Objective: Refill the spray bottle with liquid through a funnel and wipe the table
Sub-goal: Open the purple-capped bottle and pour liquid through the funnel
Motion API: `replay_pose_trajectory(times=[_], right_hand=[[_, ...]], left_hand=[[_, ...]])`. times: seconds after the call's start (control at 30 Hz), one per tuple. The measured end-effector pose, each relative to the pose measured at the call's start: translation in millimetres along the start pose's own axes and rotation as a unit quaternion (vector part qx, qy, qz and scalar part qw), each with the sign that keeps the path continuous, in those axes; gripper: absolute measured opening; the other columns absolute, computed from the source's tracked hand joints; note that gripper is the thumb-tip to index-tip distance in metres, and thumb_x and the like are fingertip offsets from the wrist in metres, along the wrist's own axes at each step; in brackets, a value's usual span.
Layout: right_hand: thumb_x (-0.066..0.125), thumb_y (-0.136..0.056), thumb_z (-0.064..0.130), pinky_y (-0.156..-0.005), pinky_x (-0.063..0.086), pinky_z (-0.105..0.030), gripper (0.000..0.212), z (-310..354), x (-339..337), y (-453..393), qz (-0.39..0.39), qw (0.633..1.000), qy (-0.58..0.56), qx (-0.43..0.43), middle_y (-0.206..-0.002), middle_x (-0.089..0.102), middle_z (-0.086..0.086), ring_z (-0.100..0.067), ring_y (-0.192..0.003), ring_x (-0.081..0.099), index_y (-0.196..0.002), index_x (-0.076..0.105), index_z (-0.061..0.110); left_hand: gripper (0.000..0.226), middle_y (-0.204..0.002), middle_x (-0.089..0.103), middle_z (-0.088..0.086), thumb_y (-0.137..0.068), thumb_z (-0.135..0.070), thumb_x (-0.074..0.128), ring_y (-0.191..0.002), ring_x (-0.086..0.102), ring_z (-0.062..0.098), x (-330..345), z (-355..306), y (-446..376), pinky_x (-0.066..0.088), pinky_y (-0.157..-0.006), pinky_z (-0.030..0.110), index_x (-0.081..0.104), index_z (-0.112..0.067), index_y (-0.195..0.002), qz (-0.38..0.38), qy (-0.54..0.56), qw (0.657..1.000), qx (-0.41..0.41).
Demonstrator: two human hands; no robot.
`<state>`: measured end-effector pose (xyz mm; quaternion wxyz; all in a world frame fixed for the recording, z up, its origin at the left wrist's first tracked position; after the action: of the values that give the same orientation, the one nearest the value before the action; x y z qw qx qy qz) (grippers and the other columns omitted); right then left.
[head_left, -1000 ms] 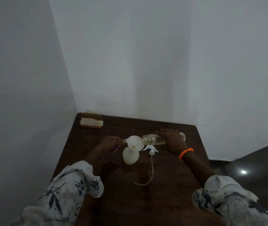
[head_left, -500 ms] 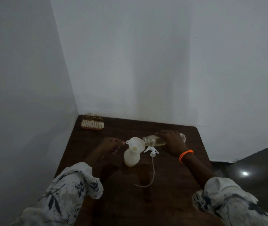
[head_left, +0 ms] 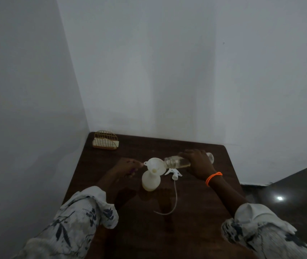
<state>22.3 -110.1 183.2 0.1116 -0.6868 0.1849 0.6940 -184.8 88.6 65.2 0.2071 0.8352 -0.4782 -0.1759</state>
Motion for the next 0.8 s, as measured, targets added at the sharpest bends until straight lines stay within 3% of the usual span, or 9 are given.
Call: replay_pose_trajectory(times=[0.53, 0.8], right_hand=[[0.07, -0.079, 0.021, -0.096, 0.045, -0.048, 0.06, -1.1, 1.1, -2.8, -0.003, 1.0, 0.015, -0.001, -0.13, 0.063, 0.006, -0.024, -0.12, 0.058, -0.137, 0.056, 0.033], [0.07, -0.08, 0.018, -0.096, 0.044, -0.047, 0.061, -2.1, 3.6, -1.9, -0.005, 1.0, 0.02, -0.002, -0.13, 0.063, 0.007, -0.024, -0.12, 0.057, -0.137, 0.056, 0.033]], left_hand=[[0.02, -0.104, 0.071, 0.013, -0.091, -0.029, 0.073, -0.081, 0.063, 0.021, -2.6, 0.7, -2.0, 0.053, -0.067, 0.03, 0.076, -0.019, -0.108, -0.01, -0.003, 1.0, -0.006], [0.034, -0.105, 0.07, 0.013, -0.088, -0.044, 0.074, -0.082, 0.064, 0.022, -5.0, 4.2, -2.9, 0.052, -0.066, 0.031, 0.074, -0.019, -0.111, -0.032, 0.012, 0.999, -0.03]])
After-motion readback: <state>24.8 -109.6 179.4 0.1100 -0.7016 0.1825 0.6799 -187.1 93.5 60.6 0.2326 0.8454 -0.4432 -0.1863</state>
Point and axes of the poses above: each hand's wrist, its own y-axis away from the middle knuckle, its own x-axis out of the palm, z = x × y, the point moved 7 cm from there along -y, towards the middle knuckle
